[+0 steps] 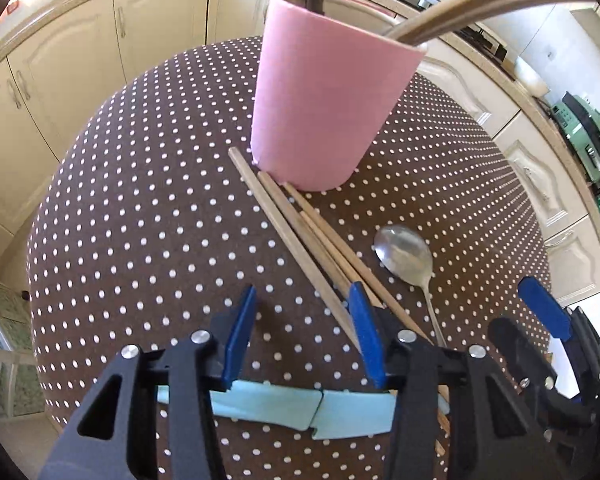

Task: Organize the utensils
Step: 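Move both tools down to the metal spoon and chopsticks on the cloth, then close the right tool on the metal spoon while the left tool grasps a chopstick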

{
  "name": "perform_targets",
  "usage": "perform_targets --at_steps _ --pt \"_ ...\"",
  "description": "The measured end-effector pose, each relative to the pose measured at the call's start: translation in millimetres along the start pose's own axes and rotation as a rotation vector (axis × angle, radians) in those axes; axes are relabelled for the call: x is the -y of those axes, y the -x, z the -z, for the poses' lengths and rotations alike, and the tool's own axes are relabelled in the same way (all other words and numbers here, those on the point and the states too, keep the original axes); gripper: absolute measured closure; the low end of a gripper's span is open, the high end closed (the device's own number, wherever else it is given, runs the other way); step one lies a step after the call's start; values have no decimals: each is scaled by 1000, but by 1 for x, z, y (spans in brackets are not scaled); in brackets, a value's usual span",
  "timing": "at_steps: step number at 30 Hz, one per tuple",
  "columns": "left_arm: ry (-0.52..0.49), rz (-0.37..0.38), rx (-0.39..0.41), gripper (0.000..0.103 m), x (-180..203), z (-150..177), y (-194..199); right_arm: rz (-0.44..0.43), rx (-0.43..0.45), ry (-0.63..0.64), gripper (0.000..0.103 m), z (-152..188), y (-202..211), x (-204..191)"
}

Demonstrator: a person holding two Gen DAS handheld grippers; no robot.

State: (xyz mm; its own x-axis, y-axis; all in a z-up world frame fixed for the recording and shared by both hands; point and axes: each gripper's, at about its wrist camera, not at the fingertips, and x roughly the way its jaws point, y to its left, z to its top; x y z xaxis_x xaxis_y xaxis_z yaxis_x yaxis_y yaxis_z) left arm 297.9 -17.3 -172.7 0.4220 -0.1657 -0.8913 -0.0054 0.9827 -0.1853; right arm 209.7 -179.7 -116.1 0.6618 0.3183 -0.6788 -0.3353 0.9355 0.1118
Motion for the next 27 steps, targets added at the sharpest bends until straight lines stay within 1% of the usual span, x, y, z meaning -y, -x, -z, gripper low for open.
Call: perform_targets --at_steps 4,7,8,9,12,15,16,17,18,23,24,25,27 --pt "-29 -38 5 58 15 -5 -5 -23 -43 -5 50 1 -10 1" --pt "-51 -36 2 59 20 -8 -7 -40 -73 -8 50 1 -17 2" --pt "-41 -27 -5 63 18 -8 -7 -44 -79 -7 50 1 -18 2" --pt "-43 -35 -8 69 15 -5 -5 -46 -89 -3 50 1 -20 1" --pt "-42 -39 -6 70 12 -6 -4 -58 -109 0 50 1 -27 -1" --pt "-77 -73 0 71 19 -6 -6 -68 -135 9 50 -1 -34 -4" --pt "-85 -83 2 73 20 -5 -6 -73 -147 14 50 -2 -37 -5" --pt "-86 -96 2 80 21 -6 -8 -77 -157 19 50 -4 -39 -6" --pt "-80 -103 1 86 22 -8 -10 -75 -168 23 50 -5 -42 -7" --pt "-26 -51 -26 87 11 -14 -11 -47 -227 43 50 -12 -56 -11" --pt "-21 -46 -30 87 8 -15 -11 -44 -243 48 57 -14 -60 -11" --pt "-20 -43 -33 87 5 -16 -10 -38 -257 51 68 -16 -64 -12" --pt "-9 -33 -47 86 2 -21 -11 -26 -281 59 70 -20 -71 -11"
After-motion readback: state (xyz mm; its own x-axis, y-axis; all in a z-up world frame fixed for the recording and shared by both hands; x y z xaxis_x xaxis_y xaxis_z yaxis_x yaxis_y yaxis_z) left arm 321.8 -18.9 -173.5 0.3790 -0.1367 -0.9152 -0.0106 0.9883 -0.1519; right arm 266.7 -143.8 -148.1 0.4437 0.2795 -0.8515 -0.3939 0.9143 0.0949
